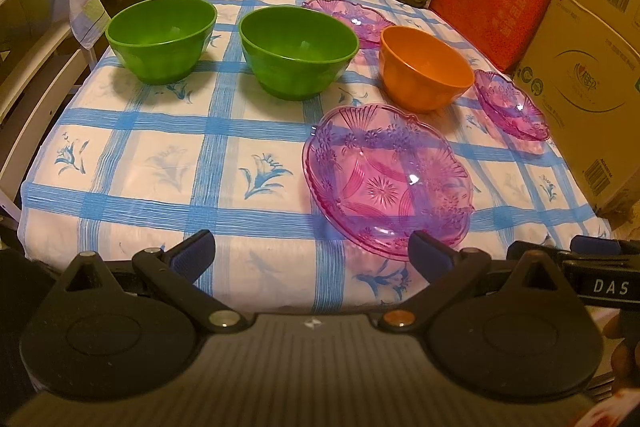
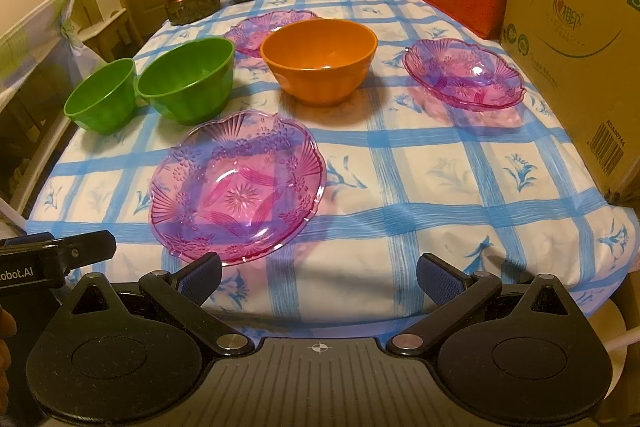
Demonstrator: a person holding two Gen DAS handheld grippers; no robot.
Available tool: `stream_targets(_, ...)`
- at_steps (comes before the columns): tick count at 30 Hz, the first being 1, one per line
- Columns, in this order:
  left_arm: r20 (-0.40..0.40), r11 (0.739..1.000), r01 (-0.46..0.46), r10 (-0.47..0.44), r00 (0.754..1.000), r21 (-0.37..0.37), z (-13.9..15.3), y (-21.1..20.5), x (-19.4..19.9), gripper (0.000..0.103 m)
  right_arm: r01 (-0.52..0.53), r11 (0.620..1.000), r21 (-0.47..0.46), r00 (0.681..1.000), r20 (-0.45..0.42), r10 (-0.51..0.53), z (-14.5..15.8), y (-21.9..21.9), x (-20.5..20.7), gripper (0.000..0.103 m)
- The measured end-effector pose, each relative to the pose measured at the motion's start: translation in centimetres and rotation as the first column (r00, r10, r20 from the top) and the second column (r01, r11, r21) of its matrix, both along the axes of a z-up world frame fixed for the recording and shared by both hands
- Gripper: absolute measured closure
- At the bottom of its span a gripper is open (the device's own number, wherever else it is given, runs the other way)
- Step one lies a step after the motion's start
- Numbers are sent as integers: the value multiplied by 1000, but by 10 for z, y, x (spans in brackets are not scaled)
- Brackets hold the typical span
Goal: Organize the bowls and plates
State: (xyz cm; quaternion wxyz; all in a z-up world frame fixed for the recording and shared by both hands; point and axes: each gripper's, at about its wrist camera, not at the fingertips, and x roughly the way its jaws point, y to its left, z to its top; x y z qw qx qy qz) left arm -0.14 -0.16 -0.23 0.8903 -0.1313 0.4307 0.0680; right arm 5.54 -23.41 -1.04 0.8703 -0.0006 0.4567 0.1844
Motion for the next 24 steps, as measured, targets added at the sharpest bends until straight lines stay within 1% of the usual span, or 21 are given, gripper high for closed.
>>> stream_targets(24, 0, 1000, -1, 1, 1000, 1, 0, -2, 0, 1, 4, 1000, 5, 1000, -1, -4, 0, -1, 1, 0)
